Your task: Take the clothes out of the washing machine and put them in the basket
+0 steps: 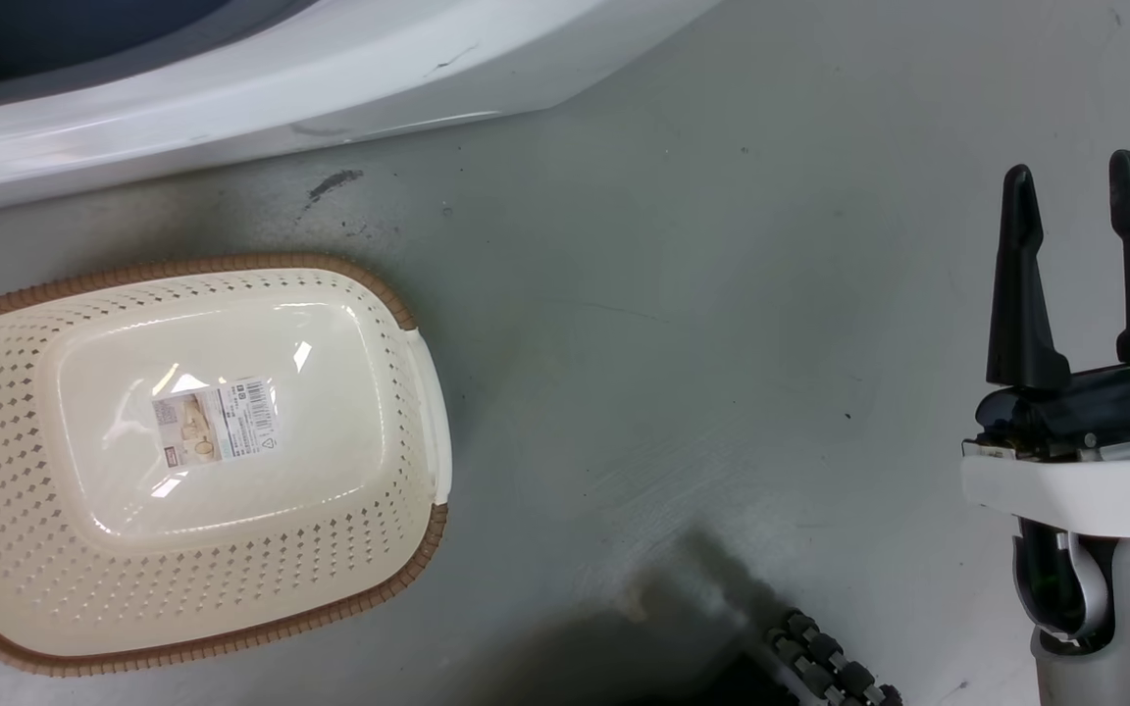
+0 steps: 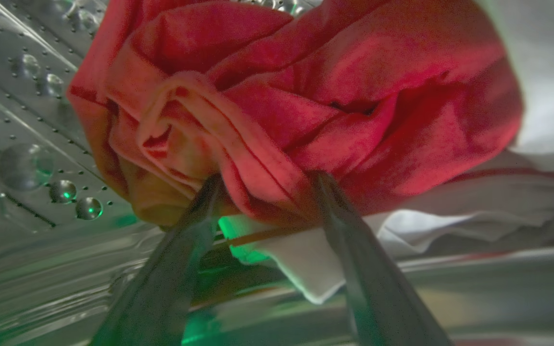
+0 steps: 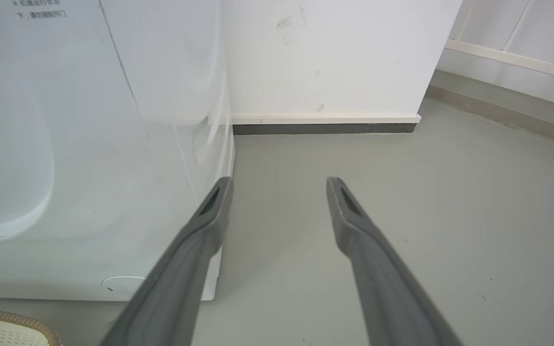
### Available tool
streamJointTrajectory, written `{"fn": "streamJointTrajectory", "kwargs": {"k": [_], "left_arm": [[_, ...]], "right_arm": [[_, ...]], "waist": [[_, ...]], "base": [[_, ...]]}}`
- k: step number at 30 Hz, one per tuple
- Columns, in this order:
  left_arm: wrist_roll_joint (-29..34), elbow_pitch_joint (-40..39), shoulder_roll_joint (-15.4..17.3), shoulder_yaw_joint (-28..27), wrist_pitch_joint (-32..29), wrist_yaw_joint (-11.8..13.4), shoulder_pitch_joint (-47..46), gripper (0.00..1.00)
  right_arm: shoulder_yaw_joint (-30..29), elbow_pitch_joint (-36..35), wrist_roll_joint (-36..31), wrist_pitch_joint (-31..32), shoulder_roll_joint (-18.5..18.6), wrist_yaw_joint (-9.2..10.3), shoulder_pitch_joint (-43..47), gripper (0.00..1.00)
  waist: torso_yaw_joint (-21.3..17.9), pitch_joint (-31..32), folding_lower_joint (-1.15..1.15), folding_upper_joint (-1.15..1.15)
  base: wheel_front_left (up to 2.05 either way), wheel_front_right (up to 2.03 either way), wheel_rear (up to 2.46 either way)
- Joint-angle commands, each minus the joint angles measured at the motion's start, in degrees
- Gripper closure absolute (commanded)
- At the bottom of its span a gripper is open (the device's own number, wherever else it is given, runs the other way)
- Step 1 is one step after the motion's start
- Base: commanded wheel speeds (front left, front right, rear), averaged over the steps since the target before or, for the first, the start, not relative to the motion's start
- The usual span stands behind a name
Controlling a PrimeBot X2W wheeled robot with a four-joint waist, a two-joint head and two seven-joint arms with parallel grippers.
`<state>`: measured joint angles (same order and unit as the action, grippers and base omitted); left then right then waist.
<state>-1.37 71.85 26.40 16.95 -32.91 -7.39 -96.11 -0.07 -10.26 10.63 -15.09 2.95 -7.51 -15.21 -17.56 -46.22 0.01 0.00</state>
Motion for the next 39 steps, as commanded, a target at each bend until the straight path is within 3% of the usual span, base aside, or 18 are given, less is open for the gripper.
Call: {"fn": "streamJointTrajectory", "kwargs": {"k": [1, 7, 8, 9, 17, 25, 39], "left_arm": [[-0.4, 0.6, 0.1, 0.5, -1.0, 0.0, 0.8, 0.0], [-1.0, 0.9, 0.0, 1.6, -2.6, -0.1, 1.7, 0.0], [-1.1, 0.7, 0.1, 1.8, -2.4, -0.1, 1.7, 0.53], [-1.0, 0.2, 0.2, 2.2, -1.8, -0.1, 1.7, 1.0], [-2.5, -2.6, 0.4, 2.8, 2.6, 0.0, 2.3, 1.0], [-4.6, -5.1, -1.0, 2.3, 12.0, 0.4, 7.7, 1.0], [-10.6, -6.4, -7.6, 1.2, 32.7, 0.2, 25.4, 1.0]], "right_arm": [[0.0, -0.1, 0.2, -0.1, -0.1, 0.04, -0.9, 0.0], [-0.1, -0.2, 0.3, -0.1, -0.1, 0.04, -1.1, 0.0], [-0.1, -0.1, 0.3, -0.1, -0.1, 0.04, -1.1, 0.0], [-0.1, -0.1, 0.3, -0.1, -0.1, 0.04, -1.1, 0.0], [-0.2, 0.2, -0.7, -0.1, -0.1, 0.04, -0.8, 0.0], [-0.3, 0.4, -2.9, -0.1, -0.1, 0.04, 0.6, 0.0], [-1.1, 2.7, -8.4, -0.1, -0.1, 0.04, 6.3, 0.0]], "waist": [[-0.1, -0.3, -0.01, 0.0], [-0.2, -0.7, -0.01, 0.0], [-0.2, -0.7, -0.01, 0.0], [-0.2, -0.8, -0.01, 0.0], [0.2, 0.6, -0.01, 0.0], [2.0, 5.4, -0.01, 0.0], [7.6, 19.3, -0.01, 0.0]], "base": [[0.0, 0.0, 0.0], [0.0, 0.0, 0.0], [0.0, 0.0, 0.0], [0.0, 0.0, 0.0], [0.0, 0.0, 0.0], [0.0, 0.0, 0.0], [0.0, 0.0, 0.0]]}}
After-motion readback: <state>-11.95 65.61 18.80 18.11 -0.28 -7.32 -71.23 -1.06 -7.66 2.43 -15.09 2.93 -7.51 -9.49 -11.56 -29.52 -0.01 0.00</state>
